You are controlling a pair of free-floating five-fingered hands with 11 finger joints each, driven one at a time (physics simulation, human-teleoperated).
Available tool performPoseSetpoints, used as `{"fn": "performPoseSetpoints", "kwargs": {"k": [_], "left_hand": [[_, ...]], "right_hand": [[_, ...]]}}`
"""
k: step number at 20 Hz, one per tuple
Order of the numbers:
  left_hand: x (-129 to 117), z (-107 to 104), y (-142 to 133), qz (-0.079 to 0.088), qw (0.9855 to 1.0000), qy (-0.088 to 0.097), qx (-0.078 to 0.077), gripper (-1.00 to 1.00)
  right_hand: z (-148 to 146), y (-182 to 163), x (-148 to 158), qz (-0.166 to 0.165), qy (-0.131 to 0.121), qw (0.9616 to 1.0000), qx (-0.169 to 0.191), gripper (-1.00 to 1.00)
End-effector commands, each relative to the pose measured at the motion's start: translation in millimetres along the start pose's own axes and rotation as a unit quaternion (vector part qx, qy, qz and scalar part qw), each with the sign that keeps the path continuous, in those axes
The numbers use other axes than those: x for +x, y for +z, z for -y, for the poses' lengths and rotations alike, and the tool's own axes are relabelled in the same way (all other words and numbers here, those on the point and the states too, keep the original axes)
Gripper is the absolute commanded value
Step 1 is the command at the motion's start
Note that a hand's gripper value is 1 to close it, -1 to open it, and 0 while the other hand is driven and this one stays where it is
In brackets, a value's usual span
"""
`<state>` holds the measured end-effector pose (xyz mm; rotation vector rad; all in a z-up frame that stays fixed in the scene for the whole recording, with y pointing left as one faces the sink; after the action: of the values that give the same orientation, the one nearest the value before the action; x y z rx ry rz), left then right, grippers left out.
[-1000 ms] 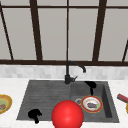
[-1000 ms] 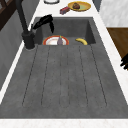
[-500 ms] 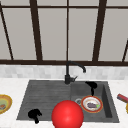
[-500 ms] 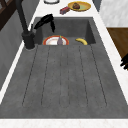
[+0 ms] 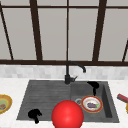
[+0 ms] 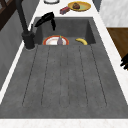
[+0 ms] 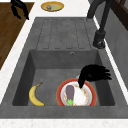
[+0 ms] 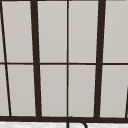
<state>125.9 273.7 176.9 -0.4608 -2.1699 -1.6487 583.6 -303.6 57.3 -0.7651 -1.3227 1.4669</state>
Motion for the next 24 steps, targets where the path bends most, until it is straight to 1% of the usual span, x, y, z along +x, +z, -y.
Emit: {"fn": "performPoseSetpoints", "kwargs": {"k": [1,6,10,14,15,16,20,24], "left_hand": [[0,0,0,0.0,1.0,0.0,0.0,0.0],[0,0,0,0.0,1.0,0.0,0.0,0.0],[0,0,0,0.0,1.0,0.0,0.0,0.0],[0,0,0,0.0,1.0,0.0,0.0,0.0],[0,0,0,0.0,1.0,0.0,0.0,0.0],[0,0,0,0.0,1.0,0.0,0.0,0.0],[0,0,0,0.0,1.0,0.0,0.0,0.0],[0,0,0,0.0,1.0,0.0,0.0,0.0]], "right_hand": [[-3,4,1,0.0,-0.001,1.0,0.001,-1.0],[-5,15,1,-0.003,0.0,1.0,0.001,-1.0],[-4,14,1,0.0,0.001,1.0,0.0,-1.0],[-8,30,4,-0.001,-0.003,0.9999,0.011,-1.0],[-8,29,4,-0.001,-0.002,1.0,0.01,-1.0],[-6,23,3,-0.001,0.001,1.0,0.001,-1.0],[-10,34,6,-0.002,-0.005,0.9998,0.021,-1.0],[-13,51,11,-0.003,-0.006,0.9996,0.028,-1.0]]}}
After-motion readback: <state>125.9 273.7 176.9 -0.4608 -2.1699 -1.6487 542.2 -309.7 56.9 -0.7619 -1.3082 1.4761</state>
